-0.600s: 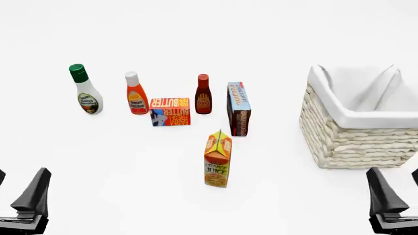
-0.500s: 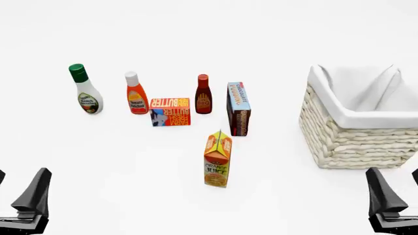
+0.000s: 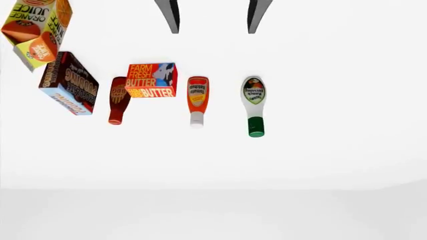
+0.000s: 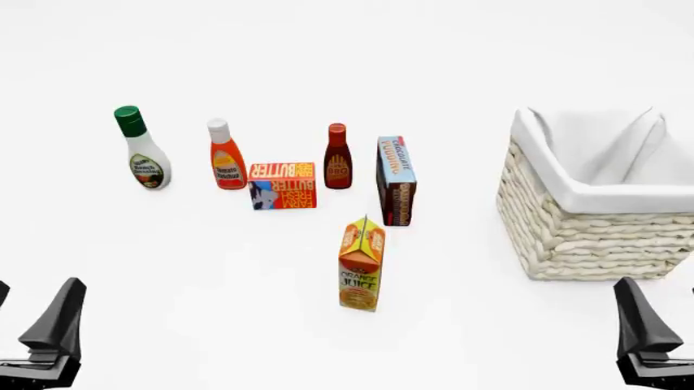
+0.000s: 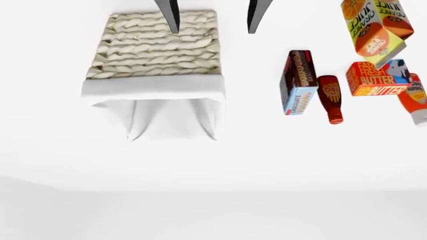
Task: Pick the orange juice and place it in the basket.
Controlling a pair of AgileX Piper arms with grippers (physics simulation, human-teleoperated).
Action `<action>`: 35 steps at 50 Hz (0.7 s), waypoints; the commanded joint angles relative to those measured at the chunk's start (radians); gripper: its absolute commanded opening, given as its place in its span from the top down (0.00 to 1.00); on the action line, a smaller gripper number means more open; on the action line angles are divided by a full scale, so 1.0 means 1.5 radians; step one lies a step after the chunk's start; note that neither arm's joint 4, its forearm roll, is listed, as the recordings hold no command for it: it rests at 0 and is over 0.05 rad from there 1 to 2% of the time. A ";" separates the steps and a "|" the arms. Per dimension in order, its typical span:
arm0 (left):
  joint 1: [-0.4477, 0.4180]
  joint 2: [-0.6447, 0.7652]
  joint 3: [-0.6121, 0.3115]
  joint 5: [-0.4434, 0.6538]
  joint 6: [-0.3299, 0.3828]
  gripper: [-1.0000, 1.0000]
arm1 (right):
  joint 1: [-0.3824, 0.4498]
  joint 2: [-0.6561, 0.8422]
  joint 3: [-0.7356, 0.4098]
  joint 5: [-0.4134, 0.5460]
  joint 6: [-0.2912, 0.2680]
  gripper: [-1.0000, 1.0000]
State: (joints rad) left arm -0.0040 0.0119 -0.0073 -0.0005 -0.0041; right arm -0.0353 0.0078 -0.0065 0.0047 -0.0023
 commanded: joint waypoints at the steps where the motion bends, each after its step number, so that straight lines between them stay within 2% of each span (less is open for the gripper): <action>1: 0.001 0.005 -0.001 -0.004 -0.001 0.00 | -0.001 0.017 0.000 -0.013 -0.017 0.00; 4: 0.001 0.007 -0.001 -0.006 -0.001 0.00 | -0.006 0.020 -0.003 -0.011 -0.027 0.00; 6: 0.001 0.008 -0.001 -0.007 -0.001 0.00 | -0.029 0.001 -0.011 0.009 -0.011 0.00; 9: 0.001 0.009 -0.001 -0.007 -0.001 0.00 | -0.027 -0.001 -0.021 0.012 0.003 0.00; 12: 0.001 0.008 0.000 -0.007 -0.001 0.00 | -0.014 -0.001 -0.029 0.012 0.034 0.00; 14: 0.001 0.008 0.000 -0.007 -0.001 0.00 | -0.012 -0.002 -0.036 0.022 0.033 0.00; 17: 0.001 0.006 0.000 -0.005 -0.001 0.00 | 0.014 0.029 -0.052 0.007 0.051 0.00; 22: 0.001 0.003 0.000 -0.003 -0.001 0.00 | 0.025 0.076 -0.086 0.003 0.071 0.00; 25: 0.001 0.002 0.000 -0.001 -0.001 0.00 | 0.029 0.101 -0.100 -0.001 0.069 0.00; 27: 0.001 0.001 0.000 0.000 -0.001 0.00 | 0.041 0.142 -0.109 -0.010 0.083 0.00; 35: 0.001 0.001 0.000 0.000 -0.001 0.00 | 0.064 0.212 -0.167 0.029 0.106 0.00</action>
State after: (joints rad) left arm -0.0043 0.0155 -0.0088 -0.0017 -0.0053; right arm 0.0113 0.1949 -0.1718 0.0240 0.1091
